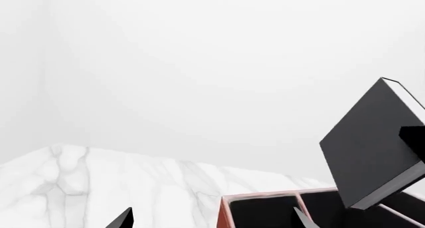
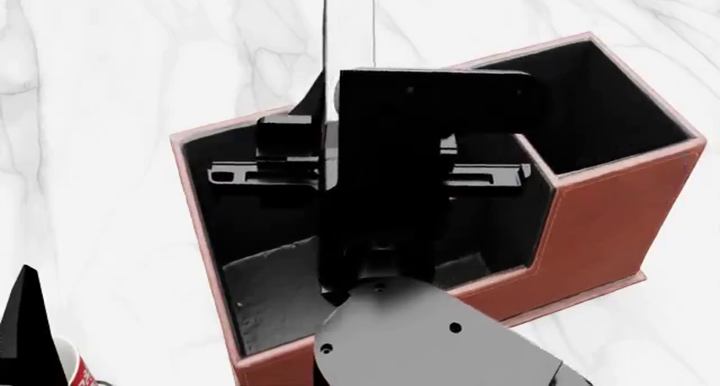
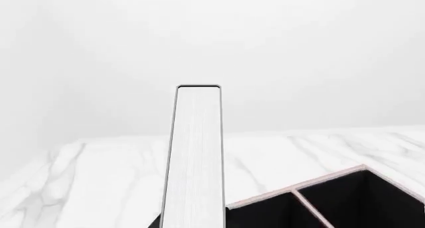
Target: Pick up the book and place it in the left compartment of the caddy.
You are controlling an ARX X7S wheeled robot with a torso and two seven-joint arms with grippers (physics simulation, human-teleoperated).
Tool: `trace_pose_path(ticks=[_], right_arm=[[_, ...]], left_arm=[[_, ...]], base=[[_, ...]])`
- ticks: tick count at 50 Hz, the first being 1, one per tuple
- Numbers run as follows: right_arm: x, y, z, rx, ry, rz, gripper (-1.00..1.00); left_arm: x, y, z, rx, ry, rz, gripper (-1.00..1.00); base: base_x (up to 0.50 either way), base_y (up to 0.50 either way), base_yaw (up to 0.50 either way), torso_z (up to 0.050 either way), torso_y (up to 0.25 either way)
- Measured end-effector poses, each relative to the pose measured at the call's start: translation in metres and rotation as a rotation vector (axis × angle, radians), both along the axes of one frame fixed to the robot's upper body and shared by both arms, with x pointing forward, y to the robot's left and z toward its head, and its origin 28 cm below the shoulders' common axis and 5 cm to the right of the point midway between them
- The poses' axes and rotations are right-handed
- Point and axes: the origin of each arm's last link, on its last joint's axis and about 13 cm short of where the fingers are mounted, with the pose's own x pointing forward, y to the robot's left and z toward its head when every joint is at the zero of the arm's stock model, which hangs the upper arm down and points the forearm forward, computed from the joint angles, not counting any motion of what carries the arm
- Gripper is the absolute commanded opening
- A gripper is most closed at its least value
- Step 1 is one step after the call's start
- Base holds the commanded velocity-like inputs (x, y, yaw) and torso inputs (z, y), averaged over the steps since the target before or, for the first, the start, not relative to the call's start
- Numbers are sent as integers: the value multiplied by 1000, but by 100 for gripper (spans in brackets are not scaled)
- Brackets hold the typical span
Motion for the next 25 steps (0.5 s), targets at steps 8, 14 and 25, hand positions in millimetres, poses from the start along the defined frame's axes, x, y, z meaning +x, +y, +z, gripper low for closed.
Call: trace_pose_path(ticks=[8,14,25], right_arm=[[-3,1,0,-23,63,70,-100],[-5,1,1,-38,106,124,-100],[-9,-3,1,-83,191,196,-100]], left_arm=[[0,0,0,0,0,-1,100],[0,0,0,-1,0,-1,100],[-1,0,0,-2,-1,-2,100]], base=[[0,0,0,0,1],[0,0,0,0,2],[0,0,0,1,1]])
